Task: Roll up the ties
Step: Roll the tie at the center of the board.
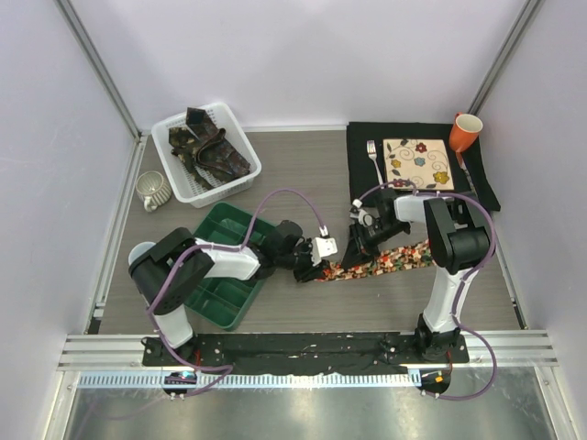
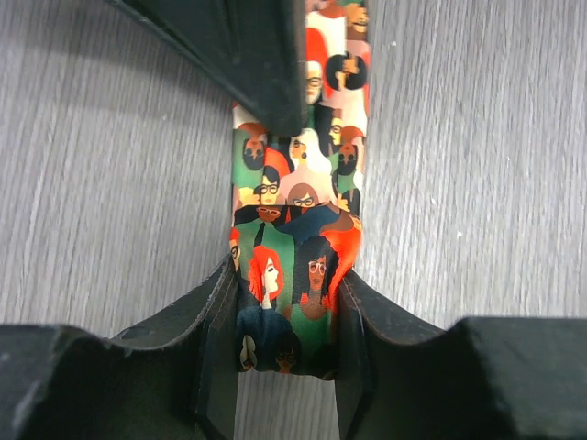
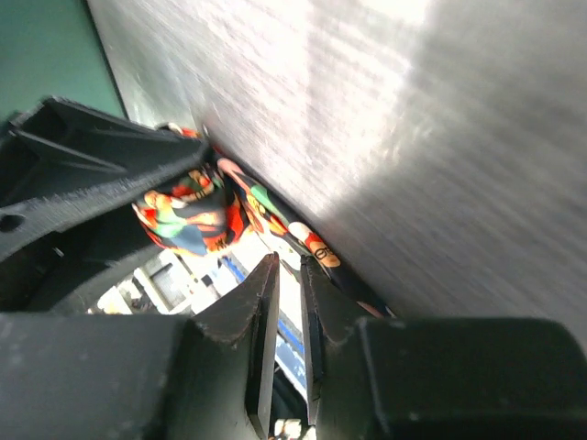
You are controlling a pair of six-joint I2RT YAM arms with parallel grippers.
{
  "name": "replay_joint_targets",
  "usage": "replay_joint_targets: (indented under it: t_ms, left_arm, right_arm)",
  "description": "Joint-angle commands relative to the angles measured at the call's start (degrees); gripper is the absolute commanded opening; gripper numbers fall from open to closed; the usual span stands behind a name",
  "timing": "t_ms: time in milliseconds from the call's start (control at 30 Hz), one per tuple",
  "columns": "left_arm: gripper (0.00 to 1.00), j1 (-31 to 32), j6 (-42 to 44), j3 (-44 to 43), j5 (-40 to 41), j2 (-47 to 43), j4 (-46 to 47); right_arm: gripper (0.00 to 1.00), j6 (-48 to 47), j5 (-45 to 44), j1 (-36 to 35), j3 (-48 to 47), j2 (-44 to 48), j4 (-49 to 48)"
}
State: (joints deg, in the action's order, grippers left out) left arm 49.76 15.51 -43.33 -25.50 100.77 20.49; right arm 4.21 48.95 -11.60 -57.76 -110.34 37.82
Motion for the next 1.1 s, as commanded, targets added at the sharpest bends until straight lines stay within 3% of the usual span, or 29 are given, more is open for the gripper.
replay_joint_targets:
  t_ms: [0, 133, 267, 433, 633, 867, 1000, 1067]
  left_arm:
    - [0.19, -0.4, 2.7, 0.8, 3.3, -2.2, -9.0]
    - [0.22, -0.4, 4.2, -1.2, 4.2, -2.6, -13.2]
    - [0.24, -0.3, 5.6, -1.0, 4.1, -0.5, -14.4]
    - [0.28, 0.3, 5.7, -1.8, 4.0, 1.4, -14.7]
    - [0.32, 0.4, 6.1, -2.1, 4.0, 2.0, -14.5]
    - [0.33, 0.5, 6.0, -2.5, 3.7, 2.4, -14.7]
    - [0.34, 0.4, 6.1, -2.7, 4.0, 2.5, -14.9]
    - [0.35, 0.5, 6.0, -2.8, 4.1, 2.6, -14.9]
  right_arm:
    - [0.22, -3.5, -6.7, -0.9, 1.8, -0.6, 2.3]
    - [0.22, -3.9, -10.0, -0.6, 1.0, -2.7, 3.6]
    - [0.25, -3.9, -7.0, -0.5, -0.1, -0.1, 3.8]
    - [0.56, -2.2, 3.9, -1.5, -1.5, 4.3, 0.6]
    - [0.59, 4.1, 6.5, -6.2, -0.3, 6.8, -4.8]
    - [0.52, 8.7, 4.3, -9.0, 0.0, 2.9, -11.5]
    - [0.32, 7.5, 3.3, -9.1, 0.2, 1.5, -10.3]
    - [0.08, 5.2, 1.9, -8.9, 0.6, 1.3, -7.8]
